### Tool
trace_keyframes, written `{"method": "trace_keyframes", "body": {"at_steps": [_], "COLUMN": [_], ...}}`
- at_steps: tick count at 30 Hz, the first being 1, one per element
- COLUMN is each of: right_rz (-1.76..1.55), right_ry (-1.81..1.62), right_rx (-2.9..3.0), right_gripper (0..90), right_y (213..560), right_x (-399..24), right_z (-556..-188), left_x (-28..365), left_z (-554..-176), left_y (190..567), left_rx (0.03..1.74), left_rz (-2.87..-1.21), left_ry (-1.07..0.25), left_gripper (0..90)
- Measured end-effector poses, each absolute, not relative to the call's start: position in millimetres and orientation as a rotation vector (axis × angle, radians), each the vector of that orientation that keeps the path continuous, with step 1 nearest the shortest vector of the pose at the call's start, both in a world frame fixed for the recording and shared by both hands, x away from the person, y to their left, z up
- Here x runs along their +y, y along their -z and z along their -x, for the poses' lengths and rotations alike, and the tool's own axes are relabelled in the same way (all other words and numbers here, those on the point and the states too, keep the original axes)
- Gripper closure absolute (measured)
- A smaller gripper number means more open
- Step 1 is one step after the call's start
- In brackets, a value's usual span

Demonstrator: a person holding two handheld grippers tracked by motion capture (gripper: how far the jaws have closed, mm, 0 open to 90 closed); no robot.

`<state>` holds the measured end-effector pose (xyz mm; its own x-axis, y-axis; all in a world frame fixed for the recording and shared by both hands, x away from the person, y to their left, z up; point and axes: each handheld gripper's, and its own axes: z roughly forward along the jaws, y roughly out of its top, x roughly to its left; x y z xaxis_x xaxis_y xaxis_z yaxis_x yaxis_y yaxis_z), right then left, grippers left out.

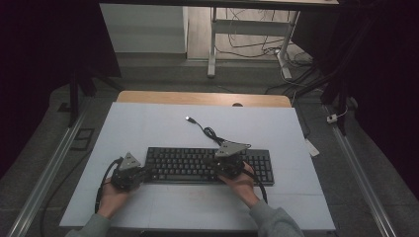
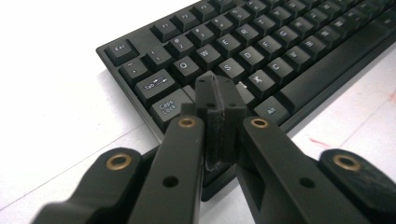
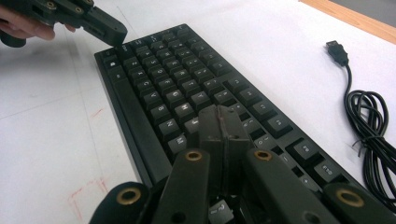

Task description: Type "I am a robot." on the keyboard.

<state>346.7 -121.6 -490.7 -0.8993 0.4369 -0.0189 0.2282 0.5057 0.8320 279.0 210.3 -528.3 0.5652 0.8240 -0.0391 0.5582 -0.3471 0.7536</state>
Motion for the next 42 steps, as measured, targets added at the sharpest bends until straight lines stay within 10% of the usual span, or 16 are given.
{"method": "trace_keyframes", "body": {"at_steps": [42], "right_rz": [-0.606], "right_ry": [-1.183], "right_rx": [2.593], "right_gripper": [89.5], "right_y": [514], "right_x": [-81], "right_z": [-376], "left_x": [207], "left_z": [-286], "left_y": [535], "left_rx": [1.112], "left_rz": [-2.093], "left_ry": [-0.454], "left_gripper": [88.8]}}
